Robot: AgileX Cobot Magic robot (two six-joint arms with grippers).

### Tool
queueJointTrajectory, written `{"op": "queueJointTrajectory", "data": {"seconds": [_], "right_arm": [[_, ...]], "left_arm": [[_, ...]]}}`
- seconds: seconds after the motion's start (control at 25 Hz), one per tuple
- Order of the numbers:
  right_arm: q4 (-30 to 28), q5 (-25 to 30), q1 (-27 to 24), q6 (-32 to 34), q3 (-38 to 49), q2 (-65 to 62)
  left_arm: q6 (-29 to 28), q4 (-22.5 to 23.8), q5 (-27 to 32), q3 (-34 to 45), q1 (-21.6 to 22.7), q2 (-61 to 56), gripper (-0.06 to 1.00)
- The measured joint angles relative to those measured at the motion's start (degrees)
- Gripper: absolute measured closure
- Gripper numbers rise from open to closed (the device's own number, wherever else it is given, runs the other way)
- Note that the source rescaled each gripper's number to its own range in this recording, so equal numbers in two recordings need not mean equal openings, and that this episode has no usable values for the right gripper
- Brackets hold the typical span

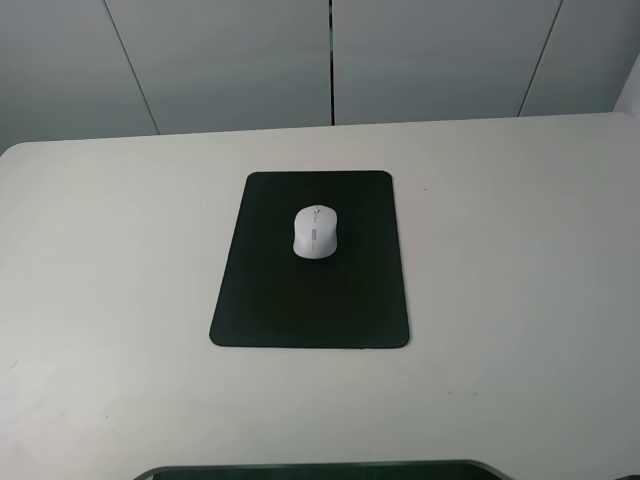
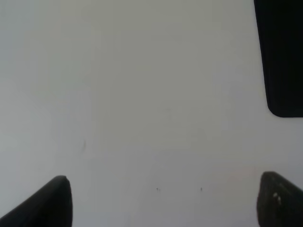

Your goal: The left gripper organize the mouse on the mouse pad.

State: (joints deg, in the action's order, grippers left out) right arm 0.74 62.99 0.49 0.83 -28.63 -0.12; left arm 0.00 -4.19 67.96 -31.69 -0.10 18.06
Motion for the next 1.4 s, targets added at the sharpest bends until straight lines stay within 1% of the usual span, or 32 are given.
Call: {"op": "queueJointTrajectory", "data": {"seconds": [0.16,0.36,0.72,1.4], "right_arm": [[0.0,0.0,0.0,0.0,0.0,0.0],[0.0,0.0,0.0,0.0,0.0,0.0],[0.0,0.0,0.0,0.0,0.0,0.0],[0.0,0.0,0.0,0.0,0.0,0.0]], "left_arm": [[0.0,0.76,-0.81,0.0,0.0,-3.08,-0.06],[1.82,2.29,-4.75,1.76,0.0,-8.57,-0.06],[1.92,2.69,-5.61,2.41,0.1,-17.04,-0.06],[-0.32,3.69,-5.61,2.41,0.1,-18.06,-0.06]]}}
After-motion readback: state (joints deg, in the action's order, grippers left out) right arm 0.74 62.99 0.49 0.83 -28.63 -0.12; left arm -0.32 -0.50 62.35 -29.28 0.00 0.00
